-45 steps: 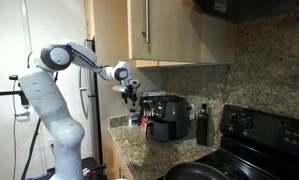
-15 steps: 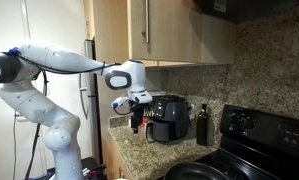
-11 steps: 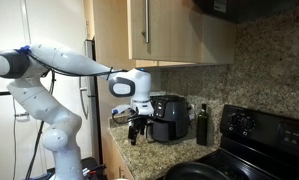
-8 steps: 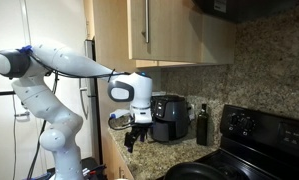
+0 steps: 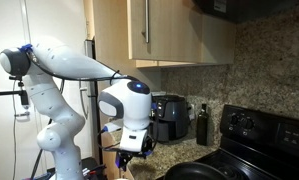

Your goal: Close the open upper cabinet door

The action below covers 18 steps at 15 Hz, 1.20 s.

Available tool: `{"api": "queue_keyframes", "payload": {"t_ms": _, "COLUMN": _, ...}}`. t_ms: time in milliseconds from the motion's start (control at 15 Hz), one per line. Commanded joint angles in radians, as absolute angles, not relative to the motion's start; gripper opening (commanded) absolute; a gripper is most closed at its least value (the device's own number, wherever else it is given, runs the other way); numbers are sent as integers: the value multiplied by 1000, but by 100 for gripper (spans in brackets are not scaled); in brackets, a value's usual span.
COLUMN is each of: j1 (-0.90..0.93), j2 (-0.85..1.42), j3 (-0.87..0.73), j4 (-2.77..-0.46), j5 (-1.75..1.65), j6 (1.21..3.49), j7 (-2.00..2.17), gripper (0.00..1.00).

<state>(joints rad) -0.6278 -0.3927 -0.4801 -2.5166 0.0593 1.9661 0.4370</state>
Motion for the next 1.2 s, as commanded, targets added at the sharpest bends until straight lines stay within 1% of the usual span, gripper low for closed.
{"api": "queue_keyframes", "payload": {"t_ms": 0, "j1": -656, "j2": -314, "j3": -520, "j4": -2417, "j5": 194, "j6": 1970, "j7": 423, "gripper": 100}}
{"api": "queue_keyframes", "payload": {"t_ms": 267, "j1": -688, "j2": -362, "j3": -547, "j4": -2374, "j5": 299, "j6": 1997, "j7": 420, "gripper": 100}}
{"api": "queue_keyframes", "payload": {"t_ms": 800, "j1": -753, "j2": -457, "j3": -567, "j4": -2378, "j5": 389, "j6": 2062, "j7": 376, "gripper": 100}}
{"api": "queue_keyframes", "payload": {"t_ms": 933, "j1": -753, "j2": -495, "j3": -597, "j4": -2384, "j5": 467, "j6": 2096, "j7": 328, "gripper": 100}}
{"api": "queue_keyframes", "payload": {"t_ms": 1133, "j1": -750, "j2": -562, "j3": -648, "j4": -2355, "j5": 548, "j6": 2087, "j7": 236, "gripper": 100}}
